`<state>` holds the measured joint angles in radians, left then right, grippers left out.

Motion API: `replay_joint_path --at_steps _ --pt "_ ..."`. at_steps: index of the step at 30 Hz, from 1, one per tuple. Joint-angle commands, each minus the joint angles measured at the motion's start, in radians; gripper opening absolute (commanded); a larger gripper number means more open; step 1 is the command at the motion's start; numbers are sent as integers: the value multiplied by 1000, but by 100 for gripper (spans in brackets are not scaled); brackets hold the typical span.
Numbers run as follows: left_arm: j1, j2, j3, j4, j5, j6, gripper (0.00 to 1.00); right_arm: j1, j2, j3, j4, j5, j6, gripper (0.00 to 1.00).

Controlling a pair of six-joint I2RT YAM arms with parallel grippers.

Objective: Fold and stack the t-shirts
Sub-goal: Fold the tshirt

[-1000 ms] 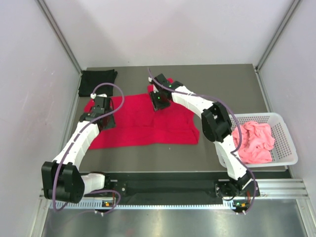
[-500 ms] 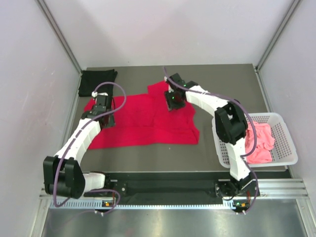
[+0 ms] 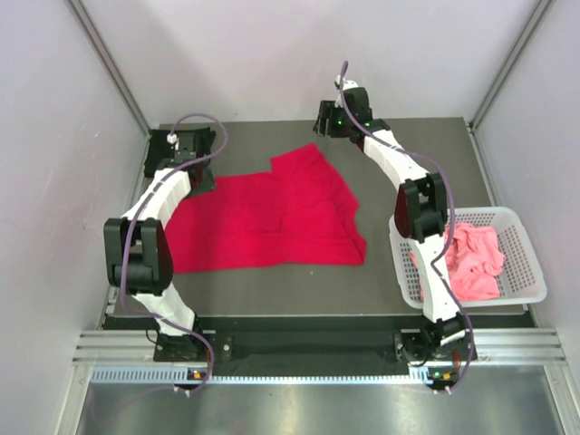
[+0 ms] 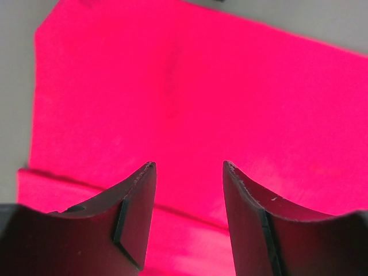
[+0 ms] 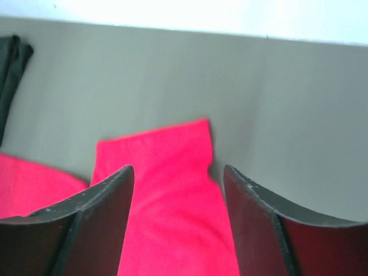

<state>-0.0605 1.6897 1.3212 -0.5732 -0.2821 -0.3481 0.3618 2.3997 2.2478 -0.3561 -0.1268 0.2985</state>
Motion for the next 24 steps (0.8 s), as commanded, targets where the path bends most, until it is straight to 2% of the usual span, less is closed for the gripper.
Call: replay_joint_path --at_steps 1,5,11,20,24 --pt "33 48 79 41 44 -67 55 -9 78 52 169 -79 17 66" --pt "53 59 110 44 75 -81 54 -11 145 71 279 -93 57 68" --pt "77 41 90 44 80 -97 53 -14 213 115 293 -109 85 66" --pt "123 15 53 53 113 -123 52 -11 280 151 284 -109 100 54" --pt "146 13 46 50 83 -127 51 -4 282 161 253 -88 97 54"
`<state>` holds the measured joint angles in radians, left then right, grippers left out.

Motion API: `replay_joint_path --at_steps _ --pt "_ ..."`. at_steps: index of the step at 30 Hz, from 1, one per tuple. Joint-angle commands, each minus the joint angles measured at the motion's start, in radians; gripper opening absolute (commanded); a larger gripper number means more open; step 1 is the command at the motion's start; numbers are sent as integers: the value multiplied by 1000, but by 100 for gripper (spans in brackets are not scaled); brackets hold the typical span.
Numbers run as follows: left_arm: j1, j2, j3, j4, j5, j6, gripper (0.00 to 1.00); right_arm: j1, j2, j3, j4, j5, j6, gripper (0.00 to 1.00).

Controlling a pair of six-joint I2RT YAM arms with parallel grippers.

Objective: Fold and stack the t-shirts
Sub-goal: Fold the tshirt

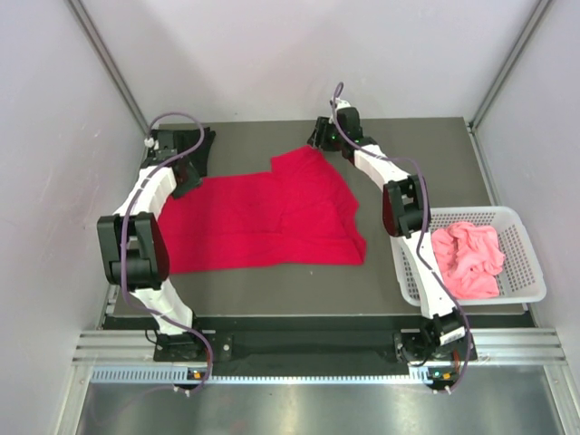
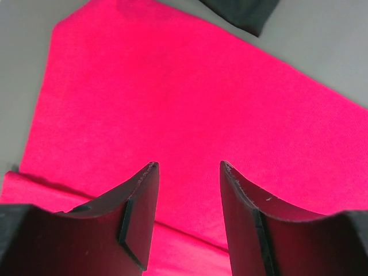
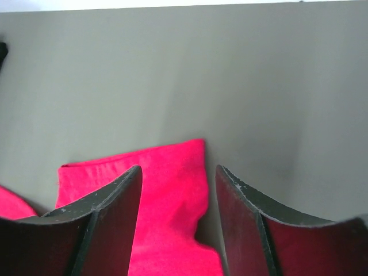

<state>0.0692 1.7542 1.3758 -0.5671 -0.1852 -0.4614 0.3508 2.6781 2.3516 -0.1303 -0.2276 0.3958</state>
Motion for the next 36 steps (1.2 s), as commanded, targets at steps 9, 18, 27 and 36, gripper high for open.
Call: replay_joint_path --at_steps 9,18,27,36 --pt "239 22 -9 113 179 -82 47 -21 -142 -80 -42 -2 -24 54" --pt "268 65 -7 122 214 -106 47 -44 -193 -196 -77 -111 -58 52" --pt "280 70 -9 108 204 -89 47 -44 -192 -255 -77 -208 -78 45" --pt "307 94 34 89 201 -80 47 -47 -150 -221 -63 -193 -48 27"
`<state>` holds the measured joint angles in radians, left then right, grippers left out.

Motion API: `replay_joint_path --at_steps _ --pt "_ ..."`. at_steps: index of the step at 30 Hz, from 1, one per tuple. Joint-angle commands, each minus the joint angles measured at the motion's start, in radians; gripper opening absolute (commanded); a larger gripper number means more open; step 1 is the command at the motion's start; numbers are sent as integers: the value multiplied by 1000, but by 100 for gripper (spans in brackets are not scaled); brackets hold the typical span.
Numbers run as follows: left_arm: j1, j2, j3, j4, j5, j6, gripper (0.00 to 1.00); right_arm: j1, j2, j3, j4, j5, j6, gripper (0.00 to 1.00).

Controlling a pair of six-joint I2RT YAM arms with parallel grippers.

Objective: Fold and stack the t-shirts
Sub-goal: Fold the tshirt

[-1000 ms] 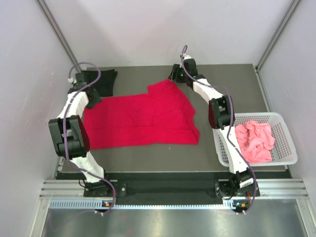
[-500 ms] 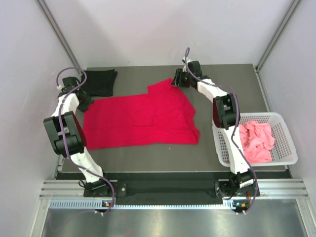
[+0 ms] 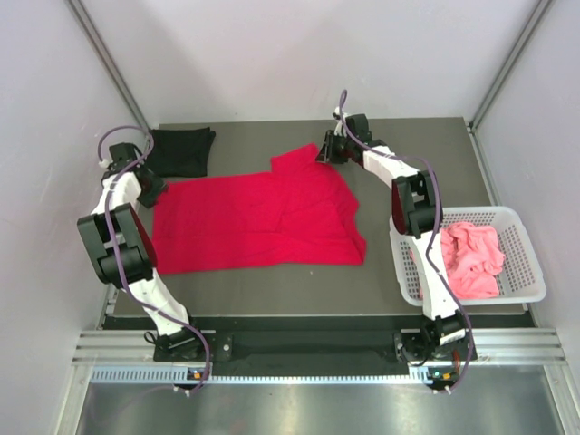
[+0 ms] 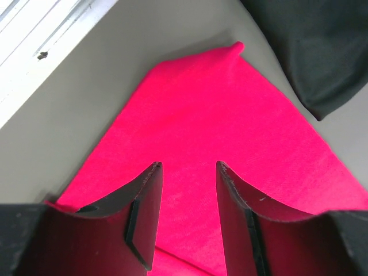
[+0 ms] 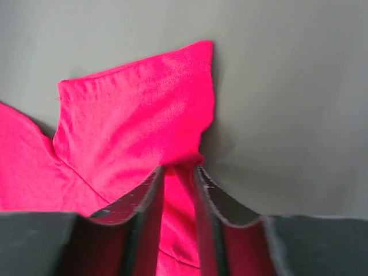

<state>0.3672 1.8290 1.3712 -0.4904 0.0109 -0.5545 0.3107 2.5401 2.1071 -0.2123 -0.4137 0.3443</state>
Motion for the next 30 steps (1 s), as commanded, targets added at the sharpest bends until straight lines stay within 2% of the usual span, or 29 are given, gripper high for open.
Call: replay_joint_path --at_steps 1,4,5,8,19,22,24,25,28,30 --pt "9 24 46 7 3 16 47 -5 -7 36 17 -2 4 25" --pt "9 44 71 -7 -2 36 47 -12 2 66 13 7 5 14" --pt "10 50 80 -10 -2 39 47 -15 5 76 11 9 7 8" --pt "12 65 104 -19 -38 56 47 -22 9 94 7 13 7 0" --pt "15 93 115 -28 -54 50 46 -31 -98 15 24 21 -2 0" --pt "13 95 115 -27 -52 48 46 -39 -112 -19 39 -19 -1 0" --pt "13 95 112 -25 -49 48 46 -44 -110 -32 47 -26 -2 9" --pt "15 93 112 -28 -48 48 46 -48 -106 -33 44 -28 -2 17" --pt "13 93 108 -28 -48 50 46 -55 -67 14 16 -45 -5 27" --pt "13 89 101 -27 -46 53 46 -55 -35 47 -2 -60 -24 28"
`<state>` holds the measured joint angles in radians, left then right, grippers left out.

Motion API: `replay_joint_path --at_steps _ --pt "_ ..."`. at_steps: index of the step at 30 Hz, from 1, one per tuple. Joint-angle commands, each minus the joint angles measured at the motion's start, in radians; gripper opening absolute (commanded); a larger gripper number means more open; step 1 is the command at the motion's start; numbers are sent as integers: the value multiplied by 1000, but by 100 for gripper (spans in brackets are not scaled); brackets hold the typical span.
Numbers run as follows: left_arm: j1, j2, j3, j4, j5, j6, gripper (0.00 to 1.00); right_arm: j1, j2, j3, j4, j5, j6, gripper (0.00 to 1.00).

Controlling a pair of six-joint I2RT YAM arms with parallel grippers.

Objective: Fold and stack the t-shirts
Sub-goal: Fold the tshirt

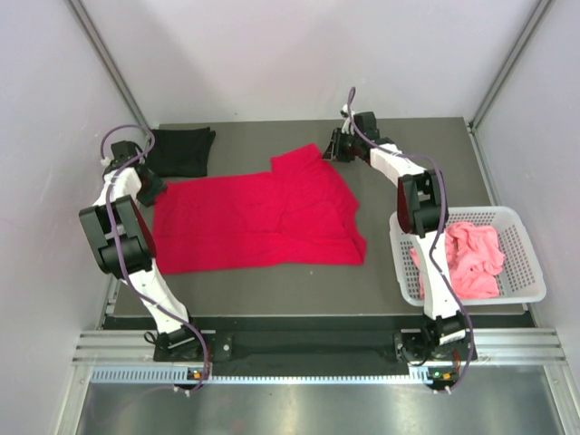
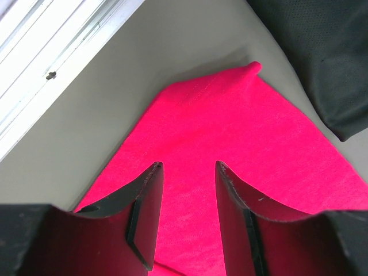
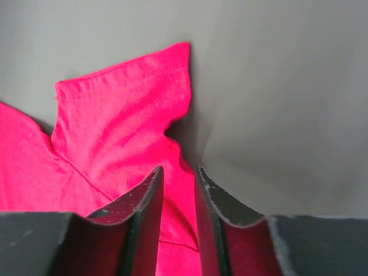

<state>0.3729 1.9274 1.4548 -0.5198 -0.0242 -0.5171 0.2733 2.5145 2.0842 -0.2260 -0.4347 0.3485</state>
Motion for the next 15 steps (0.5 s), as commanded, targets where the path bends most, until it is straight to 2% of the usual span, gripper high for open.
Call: replay_joint_path --at_steps 1,15 --pt "8 -10 16 1 -11 17 46 -16 -3 74 17 -38 -31 30" --pt "9 -30 -7 12 12 19 47 12 87 122 27 -72 -9 36"
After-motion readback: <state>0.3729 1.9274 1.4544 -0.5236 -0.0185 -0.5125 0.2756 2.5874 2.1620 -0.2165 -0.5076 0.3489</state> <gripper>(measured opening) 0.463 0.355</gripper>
